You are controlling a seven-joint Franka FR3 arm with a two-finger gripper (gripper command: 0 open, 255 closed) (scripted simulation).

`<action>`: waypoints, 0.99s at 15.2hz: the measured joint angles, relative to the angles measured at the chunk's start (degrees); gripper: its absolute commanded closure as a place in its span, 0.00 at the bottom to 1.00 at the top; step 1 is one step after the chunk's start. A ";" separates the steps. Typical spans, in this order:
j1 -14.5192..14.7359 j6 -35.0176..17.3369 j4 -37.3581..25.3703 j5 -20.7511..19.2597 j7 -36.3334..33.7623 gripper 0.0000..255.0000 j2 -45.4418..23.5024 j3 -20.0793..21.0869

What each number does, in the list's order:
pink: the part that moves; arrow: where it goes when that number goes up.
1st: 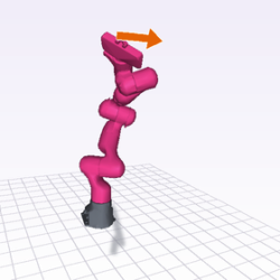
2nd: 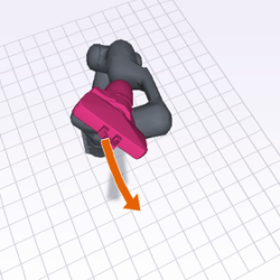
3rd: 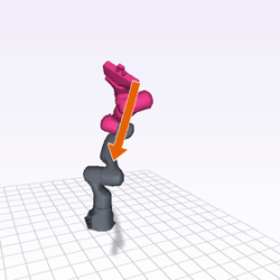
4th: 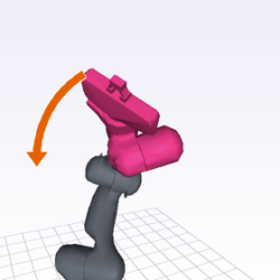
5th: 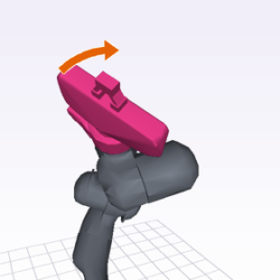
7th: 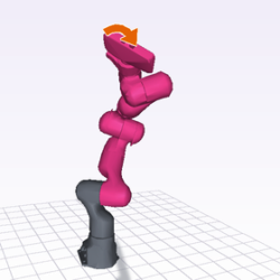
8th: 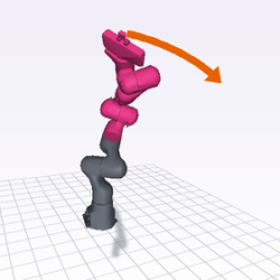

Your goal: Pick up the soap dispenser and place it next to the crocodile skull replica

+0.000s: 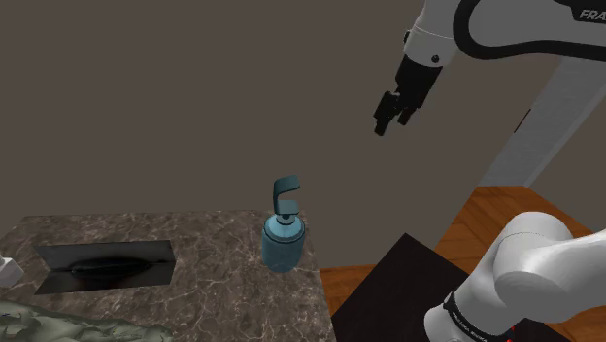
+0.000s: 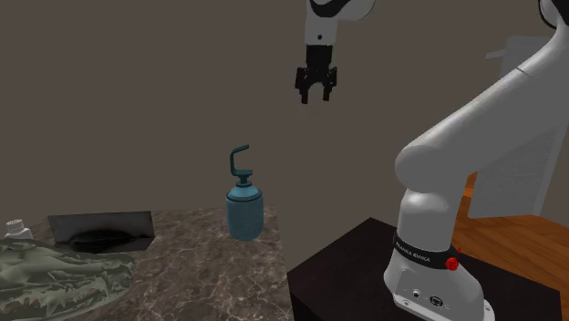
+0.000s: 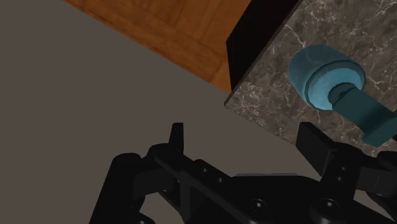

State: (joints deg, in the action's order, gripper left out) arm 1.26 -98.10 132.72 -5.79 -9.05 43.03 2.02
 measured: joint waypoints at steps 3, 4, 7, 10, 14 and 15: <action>1.25 -2.55 1.22 0.31 2.68 0.00 -0.79 -0.86; 2.23 -4.54 2.44 0.65 4.46 0.00 -1.19 -1.28; 5.44 -10.75 5.17 1.77 10.77 0.00 -3.37 -2.91; 8.80 -17.22 7.43 3.10 17.92 0.00 -6.46 -4.90; 14.02 -24.72 9.49 5.85 27.23 0.00 -10.75 -6.78; 15.42 -26.65 9.46 6.68 29.69 0.00 -12.47 -7.28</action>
State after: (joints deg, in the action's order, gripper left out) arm 16.68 -124.75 142.18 0.89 20.65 30.56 -5.26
